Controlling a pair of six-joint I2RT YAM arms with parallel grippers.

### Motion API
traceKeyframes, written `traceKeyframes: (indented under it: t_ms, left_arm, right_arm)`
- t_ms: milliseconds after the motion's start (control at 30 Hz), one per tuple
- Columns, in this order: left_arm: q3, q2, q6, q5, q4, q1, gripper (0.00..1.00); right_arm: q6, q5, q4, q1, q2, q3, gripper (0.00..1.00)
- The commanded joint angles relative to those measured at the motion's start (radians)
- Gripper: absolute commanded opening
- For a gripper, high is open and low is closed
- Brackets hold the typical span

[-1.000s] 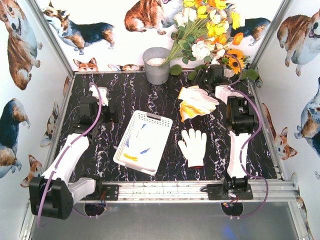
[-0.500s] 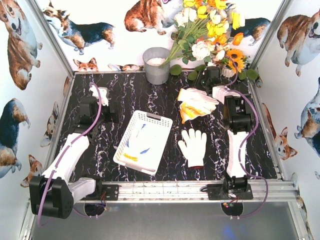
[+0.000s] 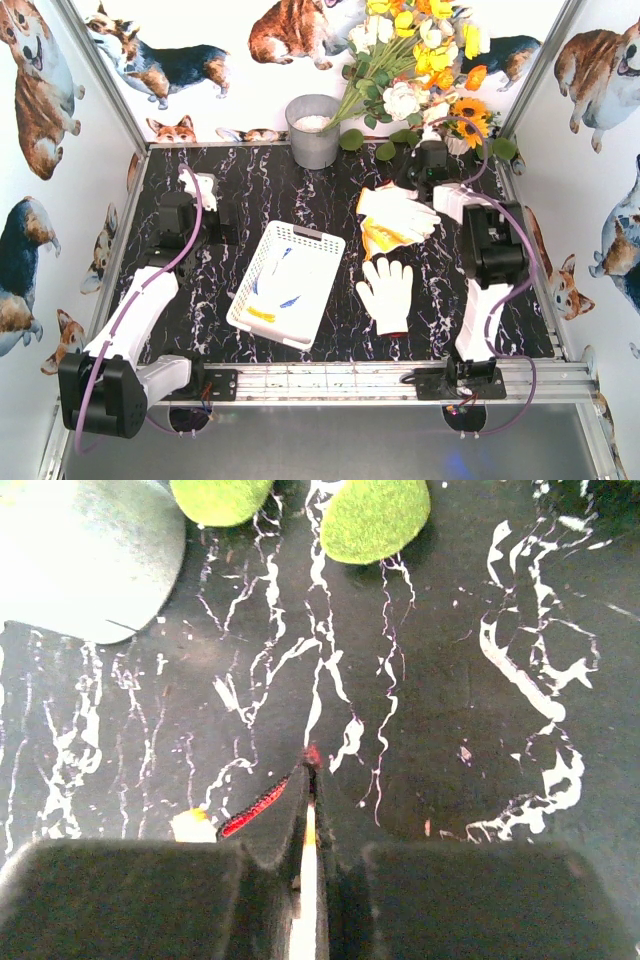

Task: Put the gloves into the storage basket
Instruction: Pick up the glove from the center of the board, then place the glove on the glove.

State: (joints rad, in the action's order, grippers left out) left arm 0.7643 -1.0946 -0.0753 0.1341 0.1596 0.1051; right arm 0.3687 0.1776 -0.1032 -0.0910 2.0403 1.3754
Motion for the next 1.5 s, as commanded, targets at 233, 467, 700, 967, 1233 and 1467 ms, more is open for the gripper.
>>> traceKeyframes:
  t_ms: [233,467,700,967,1233,1467]
  left_arm:
    - [0.000,0.028,-0.013,0.022,-0.040,-0.016,1.00]
    - [0.000,0.033,-0.016,0.028,-0.042,-0.016,1.00]
    - [0.000,0.059,-0.010,0.051,-0.042,-0.015,1.00]
    - [0.093,0.104,-0.048,0.144,0.040,0.008,0.99]
    - [0.138,0.121,-0.200,0.064,-0.008,0.303,0.98]
    - [0.139,0.049,-0.334,-0.062,-0.150,0.611,0.97]
  right_arm:
    - [-0.001,-0.097,-0.116,-0.006,-0.287,-0.139,0.00]
    - [-0.016,-0.161,-0.094,-0.006,-0.440,-0.155,0.00]
    - [-0.039,-0.188,0.024,-0.003,-0.588,-0.119,0.00]
    - [0.033,-0.123,0.332,-0.005,-0.777,-0.062,0.00]
    - [0.087,-0.039,0.645,-0.019,-0.978,-0.121,0.00]
    - [0.198,0.039,0.822,-0.039,-1.109,-0.202,0.00]
